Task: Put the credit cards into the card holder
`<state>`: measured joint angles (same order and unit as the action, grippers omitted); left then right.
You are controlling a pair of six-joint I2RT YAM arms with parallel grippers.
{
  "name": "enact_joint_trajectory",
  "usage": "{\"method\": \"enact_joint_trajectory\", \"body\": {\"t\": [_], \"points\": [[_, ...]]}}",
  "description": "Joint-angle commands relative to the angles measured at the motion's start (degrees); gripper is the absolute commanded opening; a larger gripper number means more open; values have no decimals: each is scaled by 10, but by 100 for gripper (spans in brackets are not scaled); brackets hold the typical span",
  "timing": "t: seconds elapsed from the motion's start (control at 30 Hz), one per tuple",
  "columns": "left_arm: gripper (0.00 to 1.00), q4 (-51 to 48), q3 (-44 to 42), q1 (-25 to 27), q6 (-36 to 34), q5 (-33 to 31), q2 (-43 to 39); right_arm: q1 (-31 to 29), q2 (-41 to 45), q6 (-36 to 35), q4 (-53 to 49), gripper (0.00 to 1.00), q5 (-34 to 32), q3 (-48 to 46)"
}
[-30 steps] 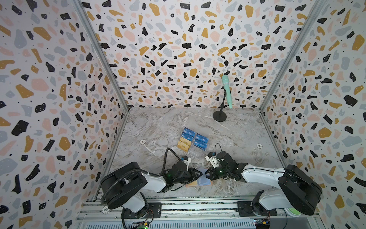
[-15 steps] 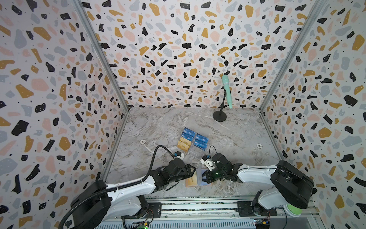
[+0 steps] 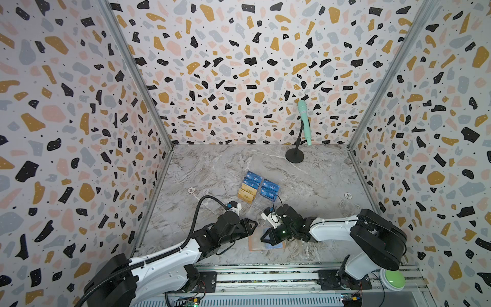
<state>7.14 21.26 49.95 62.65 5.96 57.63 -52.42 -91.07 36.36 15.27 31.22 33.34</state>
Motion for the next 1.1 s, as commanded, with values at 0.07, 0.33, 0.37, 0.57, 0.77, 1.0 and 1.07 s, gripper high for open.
{"method": "enact_joint_trajectory", "body": {"t": [0.07,0.33,0.37,0.57,0.77,1.0,1.07], "points": [[39,6,-2,5,-20,39,43,-3,-15,16,11,4,-14,18],[38,97,-26,9,-3,60,108,9,43,22,-1,5,-25,28],[38,102,-27,9,-4,61,114,14,50,18,-8,5,-25,33],[38,123,-39,9,-4,68,139,54,48,-37,-76,7,-20,95],[40,23,-23,-2,-21,-2,73,97,-22,-125,-160,10,-15,244],[43,-128,3,-22,-59,-114,-26,118,-156,-213,-277,14,-27,453],[43,-156,6,-31,-67,-130,-41,118,-187,-231,-305,15,-39,504]]}}
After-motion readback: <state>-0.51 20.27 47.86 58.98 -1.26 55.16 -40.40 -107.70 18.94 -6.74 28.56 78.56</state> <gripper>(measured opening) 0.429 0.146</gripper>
